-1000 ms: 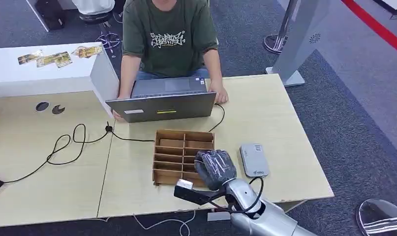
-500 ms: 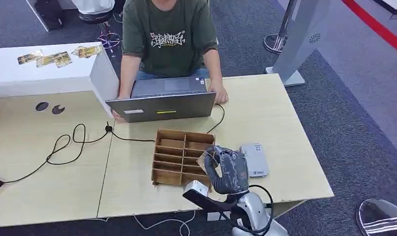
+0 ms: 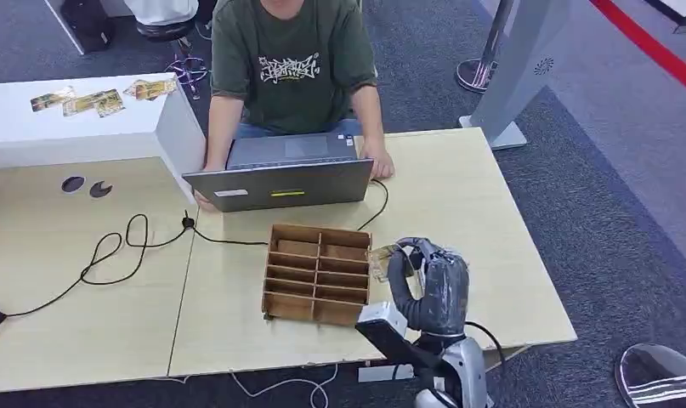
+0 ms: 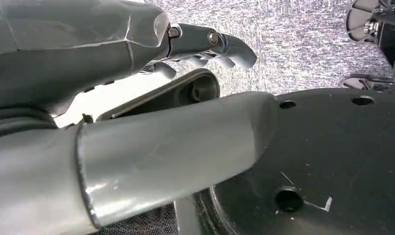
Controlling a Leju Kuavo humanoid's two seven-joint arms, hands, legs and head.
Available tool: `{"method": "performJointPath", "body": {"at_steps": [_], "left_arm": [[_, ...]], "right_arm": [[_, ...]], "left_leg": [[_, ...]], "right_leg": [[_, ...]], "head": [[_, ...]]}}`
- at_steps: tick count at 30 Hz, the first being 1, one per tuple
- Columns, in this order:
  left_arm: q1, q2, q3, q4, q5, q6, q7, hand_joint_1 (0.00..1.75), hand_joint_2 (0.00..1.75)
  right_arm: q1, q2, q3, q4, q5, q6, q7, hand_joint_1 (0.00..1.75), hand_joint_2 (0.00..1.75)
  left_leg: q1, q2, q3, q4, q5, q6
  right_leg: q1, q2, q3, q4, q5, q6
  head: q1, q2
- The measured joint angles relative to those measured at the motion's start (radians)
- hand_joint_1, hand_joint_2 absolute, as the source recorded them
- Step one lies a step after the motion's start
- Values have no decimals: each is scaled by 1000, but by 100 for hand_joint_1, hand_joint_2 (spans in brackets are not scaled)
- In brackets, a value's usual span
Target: Pass the card to the sensor for recognition and then transmit it.
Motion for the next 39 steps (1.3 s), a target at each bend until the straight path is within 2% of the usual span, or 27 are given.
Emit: {"method": "performJointPath", "body": {"at_steps": [12,24,33,39], "left_arm": [[-1,-9,0,0,18,11,0,0,0],[-1,-19,0,0,23,19,0,0,0],[-5,-10,-9,0,-16,0,4,0,0],[-17,9,-25,0,-45,-8,12,0,0]], "right_arm": [[93,126,-250,-94,-75,0,-130,175,175],[143,202,-403,-145,-90,0,-178,175,175],[30,230,-475,-116,-36,0,-240,175,175],[-108,246,-515,-64,35,0,-284,175,175]], "left_leg": [[0,0,0,0,0,0],[0,0,0,0,0,0],[0,1,1,0,0,0],[0,0,1,0,1,0]], "right_leg": [[0,0,0,0,0,0],[0,0,0,0,0,0],[0,0,1,0,0,0],[0,1,1,0,1,0]], "head": [[0,0],[0,0],[0,0],[0,0]]}}
